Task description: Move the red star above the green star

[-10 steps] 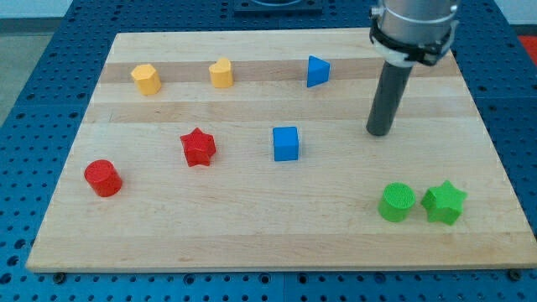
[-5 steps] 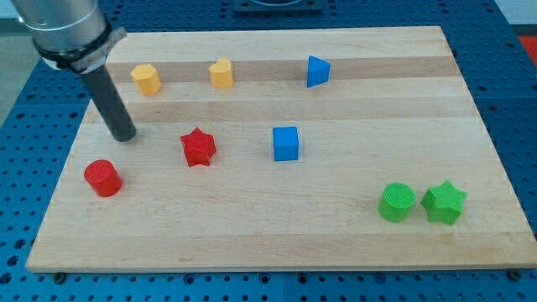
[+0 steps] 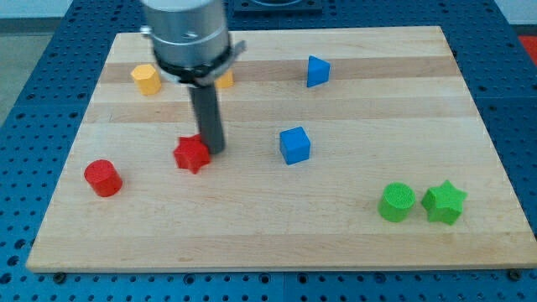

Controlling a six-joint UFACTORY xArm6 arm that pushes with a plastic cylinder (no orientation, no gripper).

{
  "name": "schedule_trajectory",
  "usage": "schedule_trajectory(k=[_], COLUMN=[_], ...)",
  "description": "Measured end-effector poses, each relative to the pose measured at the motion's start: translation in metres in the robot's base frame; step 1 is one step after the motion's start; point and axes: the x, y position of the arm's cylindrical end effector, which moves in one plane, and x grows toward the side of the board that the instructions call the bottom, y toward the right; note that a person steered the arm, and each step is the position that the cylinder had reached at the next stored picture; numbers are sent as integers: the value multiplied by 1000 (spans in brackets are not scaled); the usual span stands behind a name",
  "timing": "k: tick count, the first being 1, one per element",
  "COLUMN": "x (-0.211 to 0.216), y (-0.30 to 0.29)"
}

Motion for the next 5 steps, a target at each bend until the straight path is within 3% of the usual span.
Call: schedule_trajectory(k=[2,3,4,5], x=[-31,-11,18,45], y=[-48,-85,-48,41])
